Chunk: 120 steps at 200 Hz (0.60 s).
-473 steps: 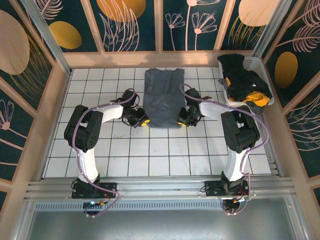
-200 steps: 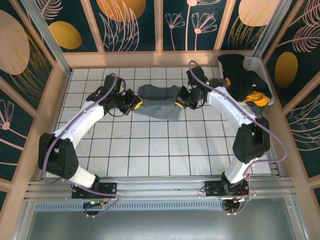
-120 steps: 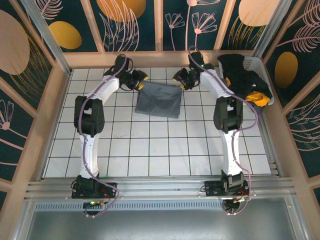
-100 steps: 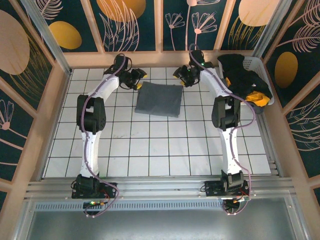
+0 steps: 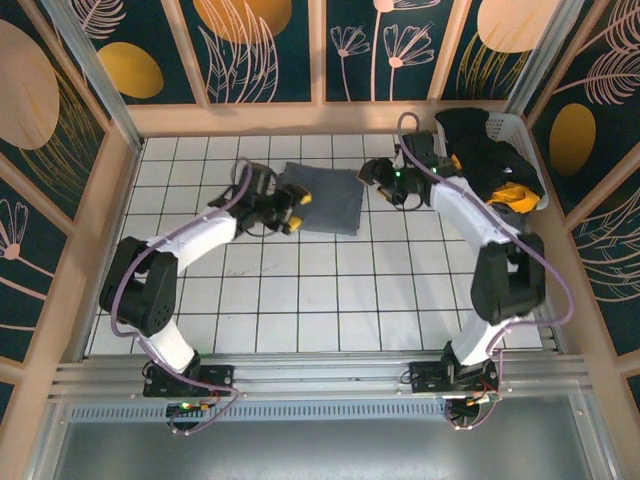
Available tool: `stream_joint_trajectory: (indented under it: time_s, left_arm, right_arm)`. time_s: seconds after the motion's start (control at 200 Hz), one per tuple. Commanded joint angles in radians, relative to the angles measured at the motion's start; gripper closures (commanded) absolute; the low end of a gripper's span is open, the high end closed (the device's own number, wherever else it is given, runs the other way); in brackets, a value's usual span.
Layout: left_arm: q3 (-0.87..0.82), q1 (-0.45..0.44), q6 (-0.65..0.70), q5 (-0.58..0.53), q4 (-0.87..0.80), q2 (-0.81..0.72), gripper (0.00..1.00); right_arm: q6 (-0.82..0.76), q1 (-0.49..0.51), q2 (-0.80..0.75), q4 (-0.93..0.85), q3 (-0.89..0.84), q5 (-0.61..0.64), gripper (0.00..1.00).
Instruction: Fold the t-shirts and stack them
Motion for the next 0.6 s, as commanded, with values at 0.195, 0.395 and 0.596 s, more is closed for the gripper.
stream_joint_trajectory:
  time_s: [0.195,0.395,0.596]
  left_arm:
    - [0.068,-0.114,-0.294,-0.041,0.208,0.210,0.31]
    - [0.112,-0.145,-0.350,-0.059,0.137,0.302,0.32]
    - [0.166,-0.149,-0.367,-0.133,0.193,0.388,0.42]
  right_arm:
    - [0.045,-0.005,-0.159,0.072,-0.176,0.022,0.38]
    - [0.040,-0.035,-0.211,0.040,-0.185,0.042,0.39]
    - [0.038,-0.066,-0.259,0.038,-0.229,0.024,0.39]
